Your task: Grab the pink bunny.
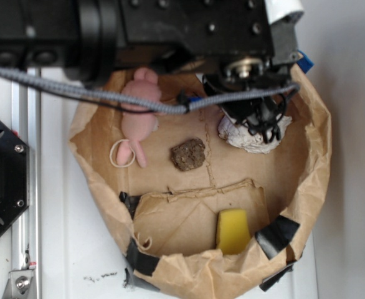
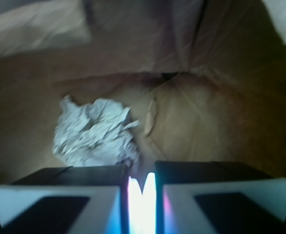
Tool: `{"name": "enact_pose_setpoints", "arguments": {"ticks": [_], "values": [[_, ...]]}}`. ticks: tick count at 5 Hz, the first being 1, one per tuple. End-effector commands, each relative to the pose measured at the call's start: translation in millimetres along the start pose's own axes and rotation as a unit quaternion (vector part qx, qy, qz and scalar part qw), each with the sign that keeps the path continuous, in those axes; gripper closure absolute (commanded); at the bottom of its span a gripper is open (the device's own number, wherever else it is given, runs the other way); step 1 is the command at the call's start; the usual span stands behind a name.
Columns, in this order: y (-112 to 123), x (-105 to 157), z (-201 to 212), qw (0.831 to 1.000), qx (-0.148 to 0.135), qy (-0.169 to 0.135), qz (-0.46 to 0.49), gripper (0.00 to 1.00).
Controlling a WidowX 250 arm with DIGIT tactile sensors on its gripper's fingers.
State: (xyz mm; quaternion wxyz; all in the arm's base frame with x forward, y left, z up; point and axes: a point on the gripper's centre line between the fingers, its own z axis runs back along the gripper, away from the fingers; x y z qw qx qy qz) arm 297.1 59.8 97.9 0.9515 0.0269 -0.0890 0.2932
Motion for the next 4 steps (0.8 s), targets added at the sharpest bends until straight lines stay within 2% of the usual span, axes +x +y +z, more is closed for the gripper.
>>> {"name": "enact_pose_setpoints", "arguments": {"ticks": [1, 4], "values": [[15, 7, -12, 0.999, 0.009, 0.004, 0.039, 0.00], [21, -22, 7, 1.000, -0.017, 0.000, -0.019, 0.00]]}}
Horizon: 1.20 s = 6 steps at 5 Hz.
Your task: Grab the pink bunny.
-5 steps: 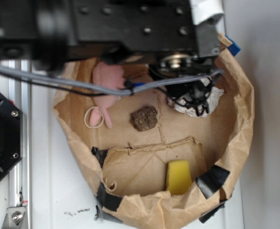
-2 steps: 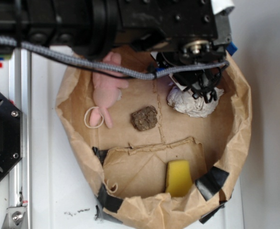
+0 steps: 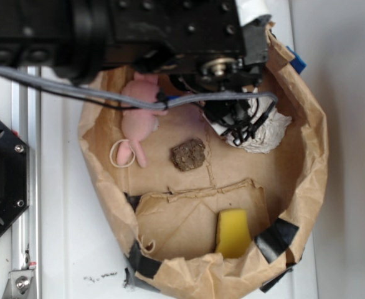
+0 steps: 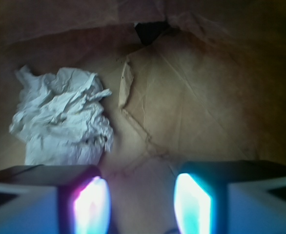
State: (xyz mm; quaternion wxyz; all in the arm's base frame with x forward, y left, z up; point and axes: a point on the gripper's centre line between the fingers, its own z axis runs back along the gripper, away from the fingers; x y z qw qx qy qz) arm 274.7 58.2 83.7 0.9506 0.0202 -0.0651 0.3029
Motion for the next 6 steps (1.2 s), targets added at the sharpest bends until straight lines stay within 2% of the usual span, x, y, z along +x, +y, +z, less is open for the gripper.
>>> {"name": "enact_pose_setpoints", "arguments": {"ticks": [1, 3, 5, 6], "values": [[12, -7, 20, 0.998, -0.024, -0.027, -0.050, 0.00], [22, -13, 15, 0.997, -0.018, -0.019, -0.069, 0.00], [24, -27, 16, 0.999, -0.014, 0.026, -0.019, 0.00], [24, -46, 21, 0.997, 0.006, 0.047, 0.054, 0.00]]}}
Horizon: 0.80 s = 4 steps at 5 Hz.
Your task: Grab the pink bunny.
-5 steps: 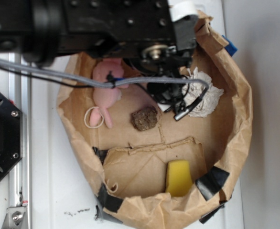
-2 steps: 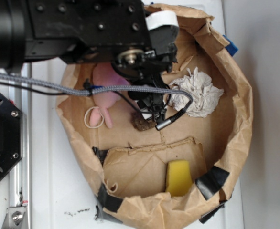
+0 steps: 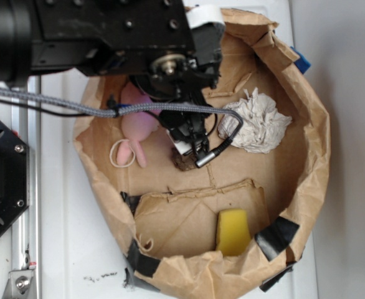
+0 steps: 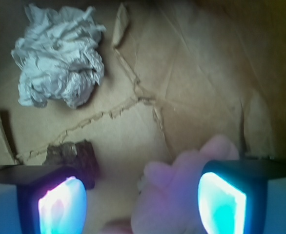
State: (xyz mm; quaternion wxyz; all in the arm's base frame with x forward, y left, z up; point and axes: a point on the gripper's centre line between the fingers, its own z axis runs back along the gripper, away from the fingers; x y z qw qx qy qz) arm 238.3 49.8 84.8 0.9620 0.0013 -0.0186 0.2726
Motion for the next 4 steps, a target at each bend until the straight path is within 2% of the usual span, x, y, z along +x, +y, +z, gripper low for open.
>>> {"name": "enact_pose_setpoints", "arguments": {"ticks": [1, 2, 3, 4], "values": [[7, -27, 15, 0.989, 0.011, 0.021, 0.146, 0.00], [4, -34, 14, 0.984, 0.012, 0.020, 0.174, 0.00], [6, -30, 10, 0.967, 0.003, 0.049, 0.251, 0.00], [5, -29, 4, 0.959, 0.016, 0.060, 0.278, 0.00]]}}
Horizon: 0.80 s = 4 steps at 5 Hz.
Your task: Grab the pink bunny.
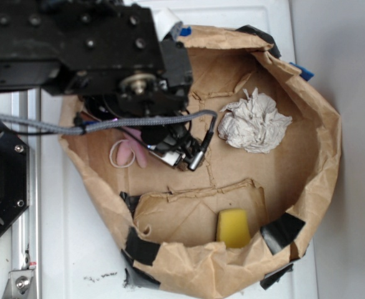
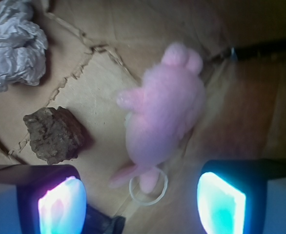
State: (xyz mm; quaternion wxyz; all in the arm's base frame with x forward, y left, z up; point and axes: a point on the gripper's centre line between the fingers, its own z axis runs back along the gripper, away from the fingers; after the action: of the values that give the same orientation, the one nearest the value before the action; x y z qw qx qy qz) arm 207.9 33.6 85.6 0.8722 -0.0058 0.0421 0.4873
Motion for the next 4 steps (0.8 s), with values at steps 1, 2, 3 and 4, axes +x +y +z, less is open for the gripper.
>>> {"name": "enact_pose_setpoints", "arguments": {"ticks": [1, 2, 3, 4], "values": [[4, 3, -3, 0.997, 0.005, 0.001, 0.071, 0.00], [13, 1, -9, 0.993, 0.006, -0.002, 0.116, 0.00], [17, 3, -9, 0.991, 0.003, -0.016, 0.136, 0.00], [18, 6, -13, 0.989, 0.006, -0.035, 0.144, 0.00]]}}
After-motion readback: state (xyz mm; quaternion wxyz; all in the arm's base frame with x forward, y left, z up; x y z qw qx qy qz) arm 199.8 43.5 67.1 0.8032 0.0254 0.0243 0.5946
